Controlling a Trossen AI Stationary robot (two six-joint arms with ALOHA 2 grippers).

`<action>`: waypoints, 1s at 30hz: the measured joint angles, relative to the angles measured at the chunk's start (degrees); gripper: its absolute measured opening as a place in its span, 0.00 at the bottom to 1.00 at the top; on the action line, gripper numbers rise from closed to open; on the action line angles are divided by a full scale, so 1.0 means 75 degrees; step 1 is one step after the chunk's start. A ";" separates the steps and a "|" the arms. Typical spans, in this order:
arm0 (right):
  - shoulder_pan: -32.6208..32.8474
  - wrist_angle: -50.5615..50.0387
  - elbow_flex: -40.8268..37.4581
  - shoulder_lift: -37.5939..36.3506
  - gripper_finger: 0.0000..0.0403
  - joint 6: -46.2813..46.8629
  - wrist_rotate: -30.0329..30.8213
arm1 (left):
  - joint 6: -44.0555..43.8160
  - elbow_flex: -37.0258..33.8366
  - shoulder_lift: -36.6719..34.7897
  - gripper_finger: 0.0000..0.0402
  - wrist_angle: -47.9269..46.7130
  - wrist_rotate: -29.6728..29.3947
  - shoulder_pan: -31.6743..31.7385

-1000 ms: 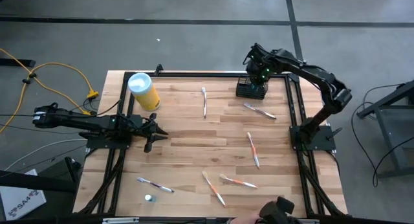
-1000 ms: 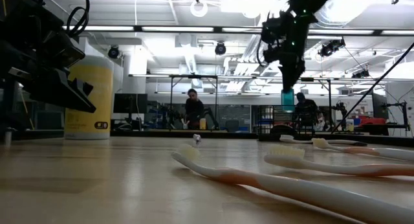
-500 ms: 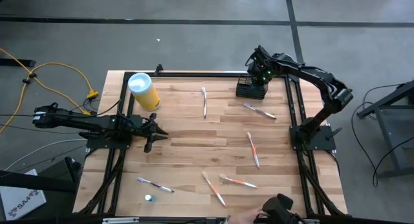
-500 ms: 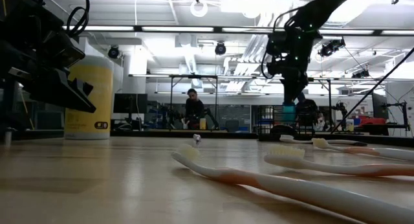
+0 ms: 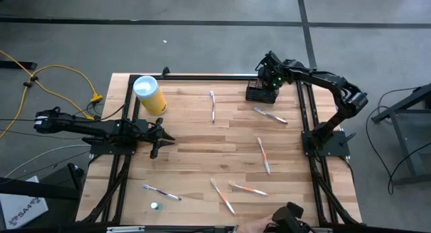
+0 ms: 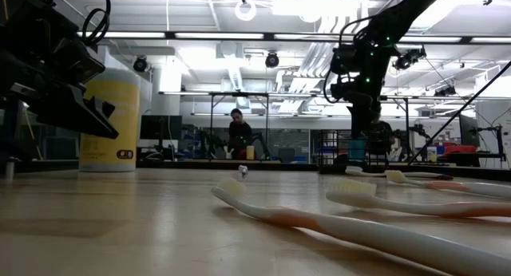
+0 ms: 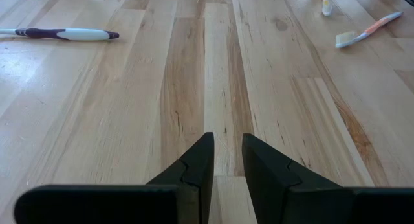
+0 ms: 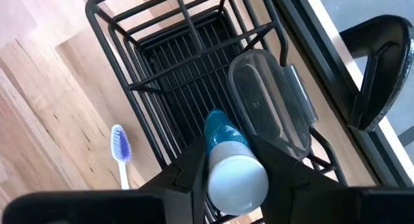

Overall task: Pick & Place toothbrushing station
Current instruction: Put the right blue mouthwash into the black wire organizer

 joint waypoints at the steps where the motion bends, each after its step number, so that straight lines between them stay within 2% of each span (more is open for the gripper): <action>1: 0.0003 0.0005 0.0000 0.0000 0.23 -0.0017 0.0001 | 0.0000 0.0000 0.0000 0.19 0.0000 0.0000 0.0000; 14: 0.0003 -0.0051 0.0000 0.0003 0.28 -0.0049 -0.0017 | -0.0002 0.0000 -0.0002 0.19 -0.0002 0.0000 -0.0001; 23: 0.0003 -0.0067 0.0000 0.0006 0.26 -0.0047 0.0000 | 0.0000 0.0000 -0.0003 0.19 -0.0002 0.0000 -0.0002; 30: 0.0050 -0.0065 0.0000 0.0009 0.30 -0.0047 0.0017 | 0.0000 0.0000 0.0000 0.19 0.0000 0.0000 0.0001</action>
